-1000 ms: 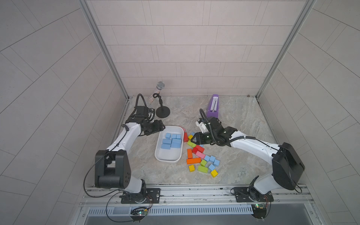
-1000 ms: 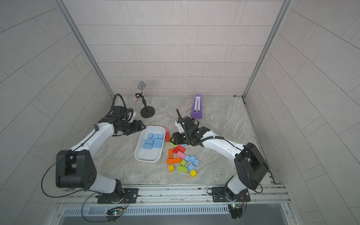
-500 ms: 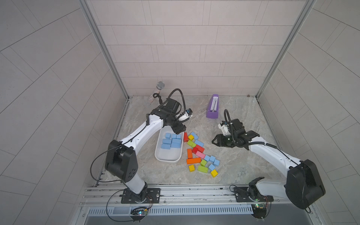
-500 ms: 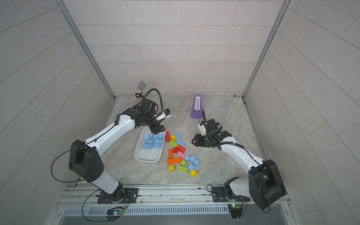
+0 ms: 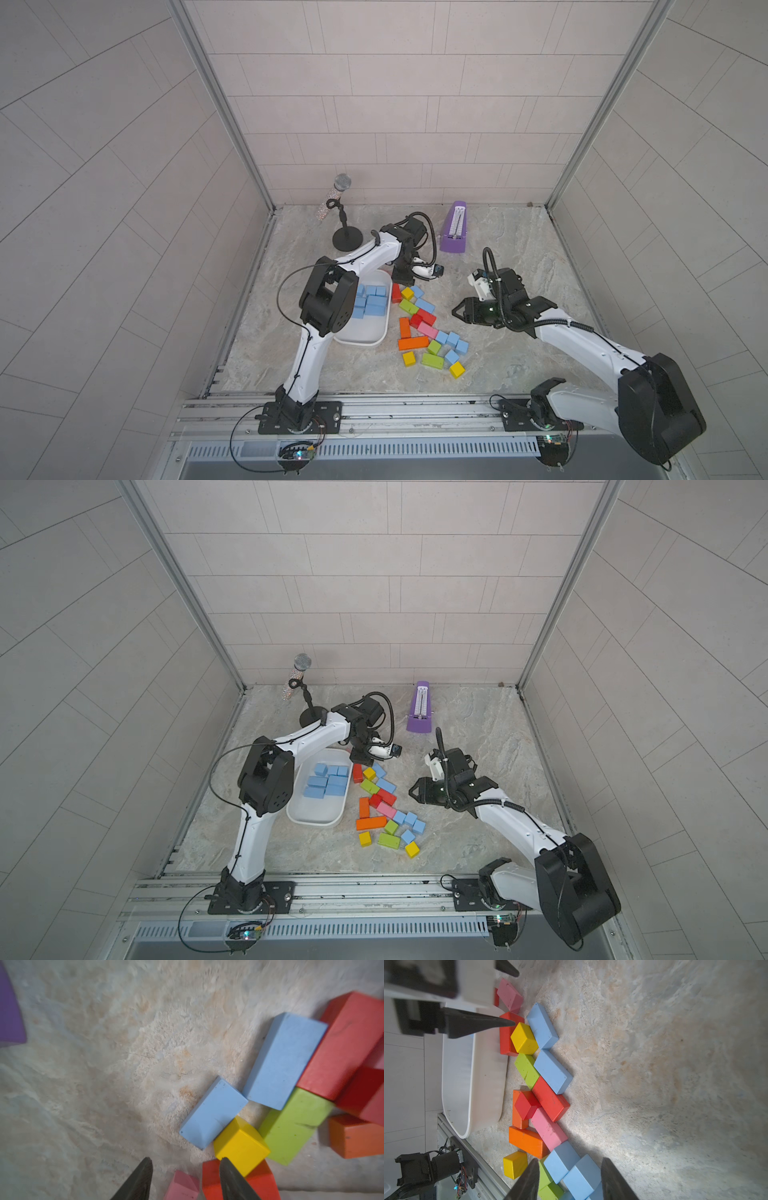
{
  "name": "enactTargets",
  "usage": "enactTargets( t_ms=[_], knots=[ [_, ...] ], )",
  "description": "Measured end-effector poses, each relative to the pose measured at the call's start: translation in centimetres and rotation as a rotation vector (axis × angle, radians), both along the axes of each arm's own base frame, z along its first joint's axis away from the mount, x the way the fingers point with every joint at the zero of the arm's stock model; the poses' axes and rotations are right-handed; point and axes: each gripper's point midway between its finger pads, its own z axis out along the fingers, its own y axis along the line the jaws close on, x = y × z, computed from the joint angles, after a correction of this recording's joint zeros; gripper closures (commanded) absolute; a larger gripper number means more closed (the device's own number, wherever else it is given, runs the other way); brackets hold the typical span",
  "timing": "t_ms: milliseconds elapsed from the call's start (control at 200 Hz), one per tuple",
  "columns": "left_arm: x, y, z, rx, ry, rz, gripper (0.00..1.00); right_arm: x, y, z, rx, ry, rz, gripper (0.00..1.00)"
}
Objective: Pick out the blue building blocks
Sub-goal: Pick up the building block from the center of the board.
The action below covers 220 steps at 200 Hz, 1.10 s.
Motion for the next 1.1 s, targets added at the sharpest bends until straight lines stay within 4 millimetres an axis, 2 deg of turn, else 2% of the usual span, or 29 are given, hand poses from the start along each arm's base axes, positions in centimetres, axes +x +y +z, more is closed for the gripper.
enactTargets(
  t_ms=[140,300,595,976,1101],
  knots=[
    [1.3,-0.1,0.4,0.002,-0.047,-0.035,0.4,-0.5,-0.1,-0.8,0.007,0.014,-0.011,0.5],
    [0.7,0.0,-1.1,0.033,-0.03,-0.091,0.35,-0.6,-0.1,-1.0,0.015,0.018,-0.019,0.5],
    [-0.4,-0.6,-2.2,0.044,-0.001,-0.139,0.34,0.0,0.3,-0.3,0.047,-0.008,-0.023,0.5],
    [-1.6,-1.3,-3.2,0.051,0.034,-0.179,0.53,0.1,0.4,-0.3,0.052,-0.008,-0.024,0.51],
    [-1.8,-1.2,-3.2,0.053,0.041,-0.177,0.64,0.1,0.4,-0.2,0.052,-0.008,-0.024,0.52]
  ],
)
